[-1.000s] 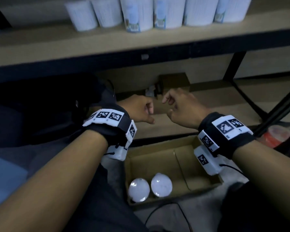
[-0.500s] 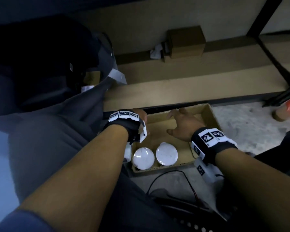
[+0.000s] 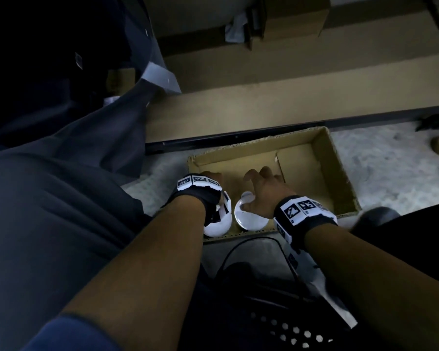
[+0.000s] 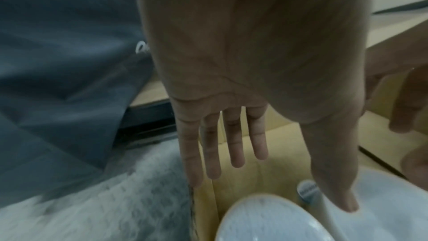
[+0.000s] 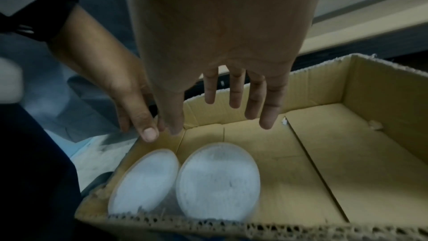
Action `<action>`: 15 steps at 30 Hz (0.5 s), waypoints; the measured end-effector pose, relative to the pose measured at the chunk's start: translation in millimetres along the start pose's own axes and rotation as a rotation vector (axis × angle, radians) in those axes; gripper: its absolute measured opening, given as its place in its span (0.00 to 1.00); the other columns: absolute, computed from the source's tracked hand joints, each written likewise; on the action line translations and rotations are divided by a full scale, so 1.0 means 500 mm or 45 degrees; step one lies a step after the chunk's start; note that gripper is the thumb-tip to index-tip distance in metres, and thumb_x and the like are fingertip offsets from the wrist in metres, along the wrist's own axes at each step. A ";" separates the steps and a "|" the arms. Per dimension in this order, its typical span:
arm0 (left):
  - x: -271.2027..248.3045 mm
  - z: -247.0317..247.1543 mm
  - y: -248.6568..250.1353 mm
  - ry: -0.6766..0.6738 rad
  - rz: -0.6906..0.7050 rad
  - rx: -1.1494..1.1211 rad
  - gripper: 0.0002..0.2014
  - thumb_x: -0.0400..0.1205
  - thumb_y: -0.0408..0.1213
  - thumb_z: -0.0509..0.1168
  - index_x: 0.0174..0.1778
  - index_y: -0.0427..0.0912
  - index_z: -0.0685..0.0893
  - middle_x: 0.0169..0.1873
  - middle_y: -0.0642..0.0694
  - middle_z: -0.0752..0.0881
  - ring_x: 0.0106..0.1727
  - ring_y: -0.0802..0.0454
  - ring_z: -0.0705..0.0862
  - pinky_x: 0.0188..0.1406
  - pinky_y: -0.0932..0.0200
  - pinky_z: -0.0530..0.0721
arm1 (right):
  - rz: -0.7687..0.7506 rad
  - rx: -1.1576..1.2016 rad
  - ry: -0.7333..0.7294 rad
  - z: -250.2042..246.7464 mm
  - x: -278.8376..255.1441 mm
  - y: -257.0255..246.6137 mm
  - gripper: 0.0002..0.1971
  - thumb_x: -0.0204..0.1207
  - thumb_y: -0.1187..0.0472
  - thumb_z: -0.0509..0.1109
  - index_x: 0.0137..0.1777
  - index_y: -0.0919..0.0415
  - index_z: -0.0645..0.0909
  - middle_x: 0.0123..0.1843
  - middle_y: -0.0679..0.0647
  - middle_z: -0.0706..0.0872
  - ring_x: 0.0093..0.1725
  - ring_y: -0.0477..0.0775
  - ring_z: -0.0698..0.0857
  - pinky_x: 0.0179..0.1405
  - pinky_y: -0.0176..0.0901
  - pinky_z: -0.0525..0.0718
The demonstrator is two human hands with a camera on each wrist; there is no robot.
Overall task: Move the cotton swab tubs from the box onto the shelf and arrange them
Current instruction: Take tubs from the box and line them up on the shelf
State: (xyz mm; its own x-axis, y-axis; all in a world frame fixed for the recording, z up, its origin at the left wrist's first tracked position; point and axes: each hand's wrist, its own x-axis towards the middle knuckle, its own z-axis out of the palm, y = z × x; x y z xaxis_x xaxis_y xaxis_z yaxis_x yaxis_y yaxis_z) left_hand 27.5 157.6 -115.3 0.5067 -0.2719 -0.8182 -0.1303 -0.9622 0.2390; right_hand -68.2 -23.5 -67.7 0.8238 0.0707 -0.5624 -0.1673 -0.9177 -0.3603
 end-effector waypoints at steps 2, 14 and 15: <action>0.002 0.006 -0.006 -0.085 -0.069 -0.082 0.23 0.84 0.47 0.68 0.76 0.50 0.77 0.75 0.53 0.77 0.75 0.51 0.75 0.56 0.73 0.70 | 0.017 -0.009 -0.028 0.015 0.005 0.001 0.37 0.65 0.42 0.76 0.72 0.49 0.66 0.67 0.56 0.68 0.62 0.65 0.75 0.55 0.58 0.83; 0.020 0.108 0.001 0.072 -0.099 0.136 0.27 0.87 0.40 0.64 0.80 0.34 0.67 0.76 0.41 0.73 0.70 0.43 0.77 0.54 0.72 0.76 | 0.107 0.029 -0.175 0.093 0.028 0.023 0.47 0.57 0.39 0.79 0.75 0.47 0.63 0.70 0.57 0.65 0.66 0.66 0.72 0.56 0.61 0.83; 0.017 0.119 0.007 0.093 -0.116 0.141 0.29 0.87 0.43 0.64 0.81 0.34 0.64 0.76 0.39 0.72 0.72 0.39 0.76 0.57 0.71 0.78 | 0.109 0.036 -0.176 0.101 0.030 0.023 0.46 0.58 0.40 0.79 0.75 0.47 0.63 0.71 0.57 0.65 0.66 0.66 0.72 0.55 0.62 0.83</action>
State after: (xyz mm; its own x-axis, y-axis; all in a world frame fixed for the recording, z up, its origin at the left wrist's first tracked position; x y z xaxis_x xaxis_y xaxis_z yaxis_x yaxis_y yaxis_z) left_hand -19.6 151.2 -152.6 0.5806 -0.1854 -0.7928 -0.1721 -0.9797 0.1031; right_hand -85.0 -13.2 -117.8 0.7241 0.0473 -0.6881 -0.2504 -0.9116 -0.3261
